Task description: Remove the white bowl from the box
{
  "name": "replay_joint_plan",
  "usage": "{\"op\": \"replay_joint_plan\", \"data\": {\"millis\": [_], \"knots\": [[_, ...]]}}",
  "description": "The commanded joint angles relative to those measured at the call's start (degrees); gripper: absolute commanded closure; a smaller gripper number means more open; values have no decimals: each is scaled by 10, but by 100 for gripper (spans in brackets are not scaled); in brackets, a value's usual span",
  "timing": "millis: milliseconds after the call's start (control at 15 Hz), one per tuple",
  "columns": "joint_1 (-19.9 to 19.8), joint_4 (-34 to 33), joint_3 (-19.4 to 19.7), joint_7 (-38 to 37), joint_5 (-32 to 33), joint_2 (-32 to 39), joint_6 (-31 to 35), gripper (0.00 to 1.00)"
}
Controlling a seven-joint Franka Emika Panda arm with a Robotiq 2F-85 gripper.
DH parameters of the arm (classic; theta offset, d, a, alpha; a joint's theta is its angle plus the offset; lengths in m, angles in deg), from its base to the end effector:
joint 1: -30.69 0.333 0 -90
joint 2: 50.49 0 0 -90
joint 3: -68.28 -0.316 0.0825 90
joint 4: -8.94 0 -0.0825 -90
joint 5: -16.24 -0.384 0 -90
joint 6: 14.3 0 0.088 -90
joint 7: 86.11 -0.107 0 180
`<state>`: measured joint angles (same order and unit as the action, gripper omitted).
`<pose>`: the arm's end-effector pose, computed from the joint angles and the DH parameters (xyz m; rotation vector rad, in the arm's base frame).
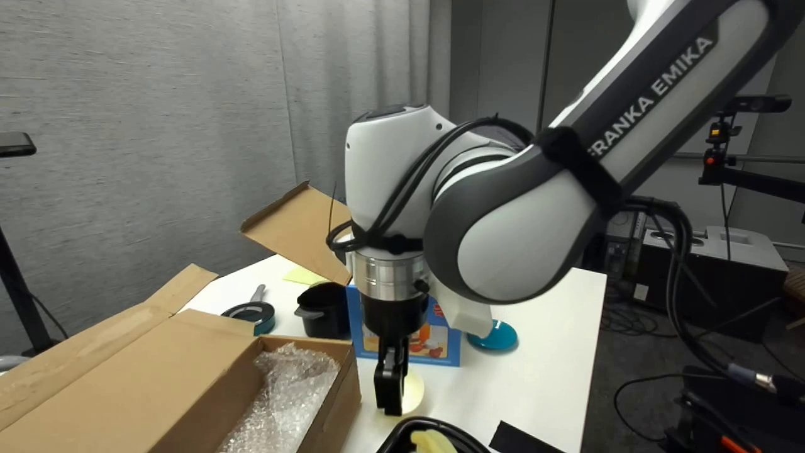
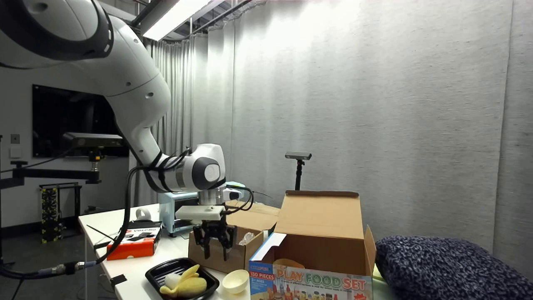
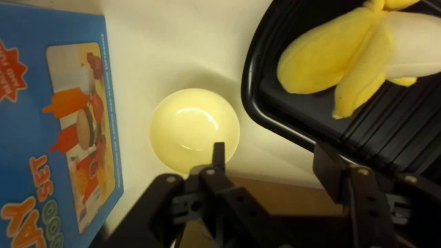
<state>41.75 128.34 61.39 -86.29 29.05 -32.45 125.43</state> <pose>0.5611 0.1798 0.2788 2.9537 0.7090 0.0936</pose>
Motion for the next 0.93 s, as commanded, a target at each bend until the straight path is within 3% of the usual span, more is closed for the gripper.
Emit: {"op": "replay_joint_plan", "data": {"millis": [0, 267, 600, 867], "knots": [[4, -3, -12, 41, 2, -42, -60, 2], [-2, 1, -20, 71, -4, -87, -108, 0], [-23, 15, -12, 62, -68, -137, -116, 0], [-23, 4, -11, 49, -58, -127, -109, 0]]}}
